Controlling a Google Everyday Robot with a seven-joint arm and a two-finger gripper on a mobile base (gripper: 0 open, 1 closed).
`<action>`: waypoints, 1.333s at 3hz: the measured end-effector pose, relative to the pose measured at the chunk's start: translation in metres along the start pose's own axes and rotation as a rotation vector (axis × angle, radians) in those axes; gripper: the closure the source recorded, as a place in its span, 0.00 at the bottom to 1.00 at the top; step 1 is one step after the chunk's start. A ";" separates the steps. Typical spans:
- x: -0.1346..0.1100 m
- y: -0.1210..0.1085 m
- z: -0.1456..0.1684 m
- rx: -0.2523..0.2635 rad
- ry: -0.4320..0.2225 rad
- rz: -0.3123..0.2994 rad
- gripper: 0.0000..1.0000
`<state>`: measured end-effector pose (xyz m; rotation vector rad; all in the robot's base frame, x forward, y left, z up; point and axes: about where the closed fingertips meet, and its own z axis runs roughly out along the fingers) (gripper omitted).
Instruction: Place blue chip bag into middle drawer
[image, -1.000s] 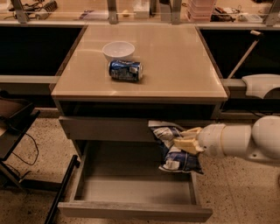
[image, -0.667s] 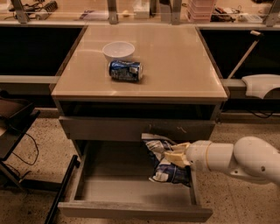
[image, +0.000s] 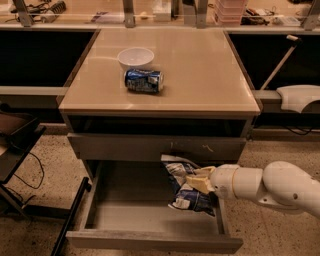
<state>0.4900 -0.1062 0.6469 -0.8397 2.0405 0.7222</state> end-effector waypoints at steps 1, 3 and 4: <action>0.032 0.003 0.033 -0.013 -0.025 0.010 1.00; 0.092 -0.008 0.101 0.019 -0.043 0.027 1.00; 0.111 -0.018 0.124 0.058 -0.008 0.035 1.00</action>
Offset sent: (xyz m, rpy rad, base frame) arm 0.0110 0.0430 -0.1480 0.0710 -0.0393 -0.0524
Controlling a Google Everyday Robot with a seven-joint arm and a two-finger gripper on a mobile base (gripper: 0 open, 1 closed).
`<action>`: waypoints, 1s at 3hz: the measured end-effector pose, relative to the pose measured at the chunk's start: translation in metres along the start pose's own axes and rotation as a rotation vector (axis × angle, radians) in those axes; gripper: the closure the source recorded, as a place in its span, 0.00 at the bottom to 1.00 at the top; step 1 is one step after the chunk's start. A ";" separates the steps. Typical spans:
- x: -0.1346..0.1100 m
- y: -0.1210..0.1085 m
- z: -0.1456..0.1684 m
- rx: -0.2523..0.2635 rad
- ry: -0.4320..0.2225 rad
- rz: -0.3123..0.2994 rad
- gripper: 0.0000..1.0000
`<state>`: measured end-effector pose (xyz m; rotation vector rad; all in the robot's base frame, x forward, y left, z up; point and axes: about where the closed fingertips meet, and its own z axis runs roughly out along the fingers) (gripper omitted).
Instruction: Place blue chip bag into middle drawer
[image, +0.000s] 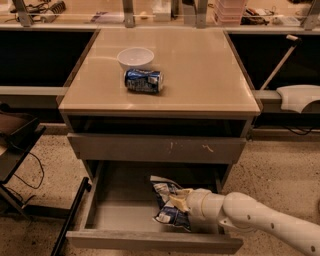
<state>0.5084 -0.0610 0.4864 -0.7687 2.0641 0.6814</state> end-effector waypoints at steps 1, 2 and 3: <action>0.013 -0.020 0.012 0.064 0.033 0.016 1.00; 0.022 -0.044 0.021 0.127 0.058 0.034 1.00; 0.031 -0.058 0.020 0.180 0.058 0.067 1.00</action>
Offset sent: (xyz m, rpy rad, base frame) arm 0.0522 -0.0398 -0.0565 -0.1372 0.0385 -0.1854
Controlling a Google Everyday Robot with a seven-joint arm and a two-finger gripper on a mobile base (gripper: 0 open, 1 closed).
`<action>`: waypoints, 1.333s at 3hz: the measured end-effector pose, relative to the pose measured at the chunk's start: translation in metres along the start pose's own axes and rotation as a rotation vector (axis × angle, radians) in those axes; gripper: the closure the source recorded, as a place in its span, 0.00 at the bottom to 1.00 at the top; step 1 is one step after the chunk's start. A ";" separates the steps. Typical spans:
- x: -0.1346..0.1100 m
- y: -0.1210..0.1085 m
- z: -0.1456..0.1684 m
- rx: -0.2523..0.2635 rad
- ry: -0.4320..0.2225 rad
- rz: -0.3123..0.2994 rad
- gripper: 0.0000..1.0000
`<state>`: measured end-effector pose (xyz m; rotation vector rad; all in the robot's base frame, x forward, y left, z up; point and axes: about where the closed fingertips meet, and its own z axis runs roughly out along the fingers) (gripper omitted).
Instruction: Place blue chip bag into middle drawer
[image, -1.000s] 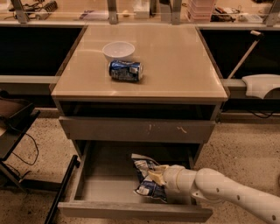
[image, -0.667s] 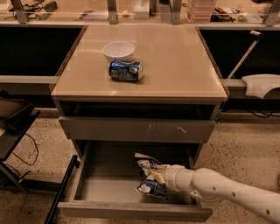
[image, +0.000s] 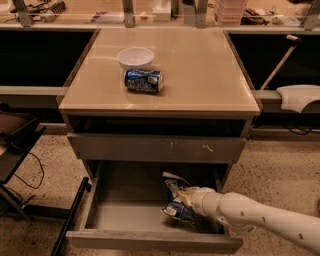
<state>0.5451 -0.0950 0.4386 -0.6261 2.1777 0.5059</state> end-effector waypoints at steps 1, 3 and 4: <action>0.000 0.000 0.000 0.002 -0.001 0.000 0.81; 0.000 0.000 0.000 0.002 -0.001 0.000 0.35; 0.000 0.000 0.000 0.002 -0.001 0.000 0.11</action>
Offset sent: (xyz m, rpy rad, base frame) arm 0.0006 -0.0002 0.0001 -0.0009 -0.0015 -0.0018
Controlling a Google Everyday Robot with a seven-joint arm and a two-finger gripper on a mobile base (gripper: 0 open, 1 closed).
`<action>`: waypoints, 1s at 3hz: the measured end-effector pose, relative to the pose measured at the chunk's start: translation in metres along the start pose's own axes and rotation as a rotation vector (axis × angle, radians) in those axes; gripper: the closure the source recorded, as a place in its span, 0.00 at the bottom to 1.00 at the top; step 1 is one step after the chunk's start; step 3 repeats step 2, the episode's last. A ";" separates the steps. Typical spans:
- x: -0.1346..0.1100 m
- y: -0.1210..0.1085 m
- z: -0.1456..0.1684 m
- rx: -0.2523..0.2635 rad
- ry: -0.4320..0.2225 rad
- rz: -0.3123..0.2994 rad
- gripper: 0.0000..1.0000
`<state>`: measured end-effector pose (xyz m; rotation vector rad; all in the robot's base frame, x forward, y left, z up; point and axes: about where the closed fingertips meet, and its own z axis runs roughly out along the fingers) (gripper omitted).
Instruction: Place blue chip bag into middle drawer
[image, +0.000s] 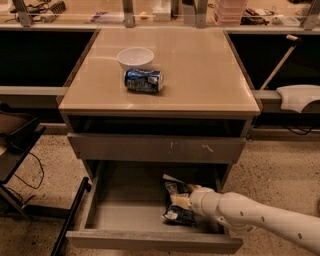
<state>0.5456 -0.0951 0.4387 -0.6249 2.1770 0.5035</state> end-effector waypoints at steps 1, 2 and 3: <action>0.000 0.000 0.000 0.000 0.000 0.000 0.00; 0.000 0.000 0.000 0.000 0.000 0.000 0.00; 0.000 0.000 0.000 0.000 0.000 0.000 0.00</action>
Offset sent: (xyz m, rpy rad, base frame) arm 0.0000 0.0000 0.0000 0.0000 0.0000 0.0000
